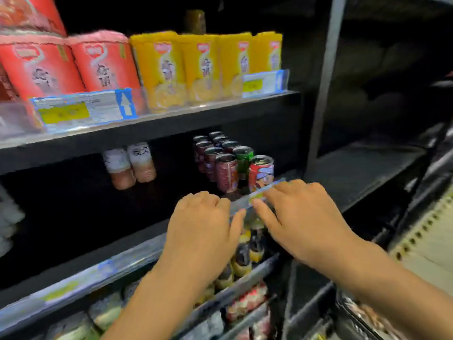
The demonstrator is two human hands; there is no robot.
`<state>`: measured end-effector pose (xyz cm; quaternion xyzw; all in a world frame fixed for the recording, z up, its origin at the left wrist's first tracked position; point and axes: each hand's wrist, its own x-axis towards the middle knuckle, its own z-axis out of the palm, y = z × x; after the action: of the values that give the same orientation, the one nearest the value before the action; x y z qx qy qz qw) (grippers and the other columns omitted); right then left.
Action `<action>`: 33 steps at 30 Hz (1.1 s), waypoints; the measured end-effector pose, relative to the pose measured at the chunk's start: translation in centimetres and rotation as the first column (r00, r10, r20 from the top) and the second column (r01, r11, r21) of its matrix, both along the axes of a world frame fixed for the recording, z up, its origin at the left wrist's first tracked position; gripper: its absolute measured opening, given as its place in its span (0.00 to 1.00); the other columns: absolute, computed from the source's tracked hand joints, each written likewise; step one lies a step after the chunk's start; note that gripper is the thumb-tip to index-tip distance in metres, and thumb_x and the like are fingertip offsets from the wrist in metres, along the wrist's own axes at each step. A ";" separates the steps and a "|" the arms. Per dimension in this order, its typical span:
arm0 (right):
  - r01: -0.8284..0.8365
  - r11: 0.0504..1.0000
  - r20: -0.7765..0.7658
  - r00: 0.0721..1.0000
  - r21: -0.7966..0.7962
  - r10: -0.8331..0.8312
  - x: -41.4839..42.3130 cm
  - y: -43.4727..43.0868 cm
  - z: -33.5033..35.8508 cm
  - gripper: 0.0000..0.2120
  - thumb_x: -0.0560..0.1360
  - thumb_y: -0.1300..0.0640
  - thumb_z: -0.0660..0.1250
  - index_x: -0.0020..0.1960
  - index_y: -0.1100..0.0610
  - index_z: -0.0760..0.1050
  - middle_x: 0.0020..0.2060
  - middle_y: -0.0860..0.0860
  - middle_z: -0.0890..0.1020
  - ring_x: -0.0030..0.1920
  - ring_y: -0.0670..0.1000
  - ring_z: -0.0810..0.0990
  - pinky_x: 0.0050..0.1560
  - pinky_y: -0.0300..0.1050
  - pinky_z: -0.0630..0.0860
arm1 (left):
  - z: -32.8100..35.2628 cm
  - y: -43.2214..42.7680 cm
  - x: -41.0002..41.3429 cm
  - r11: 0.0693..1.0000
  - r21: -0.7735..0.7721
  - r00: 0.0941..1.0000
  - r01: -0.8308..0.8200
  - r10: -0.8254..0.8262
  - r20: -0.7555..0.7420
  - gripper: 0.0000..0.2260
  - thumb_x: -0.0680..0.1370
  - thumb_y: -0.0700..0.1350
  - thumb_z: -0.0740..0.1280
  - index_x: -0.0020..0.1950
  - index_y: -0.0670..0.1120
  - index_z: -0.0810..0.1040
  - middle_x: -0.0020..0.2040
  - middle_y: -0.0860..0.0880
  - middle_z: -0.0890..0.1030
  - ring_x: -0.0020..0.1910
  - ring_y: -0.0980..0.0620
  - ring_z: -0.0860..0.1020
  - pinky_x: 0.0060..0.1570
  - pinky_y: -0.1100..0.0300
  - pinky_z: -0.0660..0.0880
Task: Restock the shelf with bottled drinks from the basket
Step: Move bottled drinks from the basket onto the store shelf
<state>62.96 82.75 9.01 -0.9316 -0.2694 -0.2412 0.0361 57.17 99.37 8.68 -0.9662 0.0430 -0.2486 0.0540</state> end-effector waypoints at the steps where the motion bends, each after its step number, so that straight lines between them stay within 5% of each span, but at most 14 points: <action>1: 0.062 0.998 -0.013 0.998 -0.005 -0.062 -0.4 -2.6 -0.6 0.28 0.78 0.40 0.45 0.44 0.52 0.80 0.40 0.51 0.83 0.43 0.58 0.81 0.41 0.52 0.73 | -0.8 -2.2 0.6 0.999 0.003 0.999 0.047 -0.047 -0.014 0.22 0.79 0.59 0.54 0.37 0.48 0.79 0.33 0.49 0.78 0.36 0.46 0.78 0.37 0.52 0.74; 5: 0.340 0.938 -0.139 0.928 -0.062 -0.346 -1.0 -14.9 -4.1 0.30 0.78 0.38 0.38 0.48 0.49 0.77 0.46 0.48 0.82 0.51 0.56 0.79 0.47 0.51 0.72 | -3.7 -13.5 4.3 0.970 -0.027 0.955 0.243 -0.244 -0.171 0.23 0.81 0.61 0.48 0.48 0.51 0.78 0.46 0.50 0.81 0.50 0.48 0.79 0.49 0.53 0.72; 8: 0.517 0.849 -0.197 0.826 -0.106 -0.528 -1.3 -23.9 -8.7 0.21 0.80 0.39 0.50 0.50 0.50 0.76 0.48 0.51 0.82 0.52 0.58 0.79 0.49 0.51 0.74 | -7.5 -21.8 7.7 0.915 -0.014 0.885 0.404 -0.394 -0.246 0.22 0.82 0.61 0.48 0.48 0.51 0.76 0.45 0.51 0.80 0.48 0.48 0.79 0.46 0.54 0.72; 15: 0.746 0.631 -0.401 0.522 -0.214 -0.753 2.0 -40.8 -21.0 0.24 0.80 0.39 0.47 0.56 0.50 0.76 0.53 0.51 0.82 0.55 0.57 0.79 0.52 0.50 0.72 | -20.3 -39.8 17.0 0.816 0.016 0.698 0.578 -0.484 -0.528 0.19 0.83 0.58 0.52 0.53 0.46 0.77 0.50 0.47 0.81 0.50 0.44 0.78 0.46 0.53 0.72; 21: 0.798 0.549 -0.635 0.295 -0.247 -0.714 10.2 -51.7 -31.8 0.22 0.81 0.40 0.50 0.61 0.50 0.75 0.58 0.52 0.81 0.59 0.56 0.78 0.57 0.50 0.72 | -31.8 -51.6 27.8 0.832 -0.067 0.527 0.551 -0.409 -0.745 0.17 0.83 0.54 0.53 0.56 0.47 0.77 0.54 0.46 0.82 0.54 0.43 0.79 0.47 0.53 0.72; 27: 0.830 0.503 -0.787 0.137 -0.240 -0.601 18.5 -58.3 -42.2 0.20 0.82 0.43 0.51 0.58 0.53 0.76 0.53 0.55 0.83 0.54 0.57 0.81 0.51 0.50 0.75 | -42.1 -59.6 36.1 0.898 -0.106 0.403 0.428 -0.295 -0.867 0.17 0.82 0.55 0.54 0.57 0.46 0.78 0.54 0.45 0.82 0.53 0.44 0.80 0.50 0.55 0.74; 31: 0.896 0.382 -0.903 -0.044 -0.224 -0.426 22.8 -61.1 -51.5 0.19 0.78 0.43 0.55 0.60 0.54 0.73 0.53 0.56 0.82 0.53 0.59 0.81 0.52 0.53 0.79 | -51.1 -62.9 40.4 0.919 -0.185 0.270 0.350 -0.288 -0.919 0.15 0.81 0.56 0.57 0.47 0.48 0.76 0.51 0.46 0.81 0.50 0.43 0.80 0.43 0.55 0.72; 33: 0.933 0.291 -0.939 -0.114 -0.214 -0.325 24.6 -62.0 -57.2 0.19 0.76 0.41 0.57 0.60 0.53 0.72 0.52 0.55 0.82 0.51 0.59 0.82 0.51 0.53 0.80 | -57.3 -64.3 42.6 0.933 -0.246 0.206 0.262 -0.303 -0.930 0.13 0.80 0.57 0.58 0.50 0.49 0.76 0.52 0.47 0.81 0.51 0.44 0.79 0.42 0.56 0.70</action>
<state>87.57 20.77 -48.18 -0.8193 0.4130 0.2554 0.3049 99.74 35.09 -48.61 -0.8931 0.2375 0.3793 -0.0458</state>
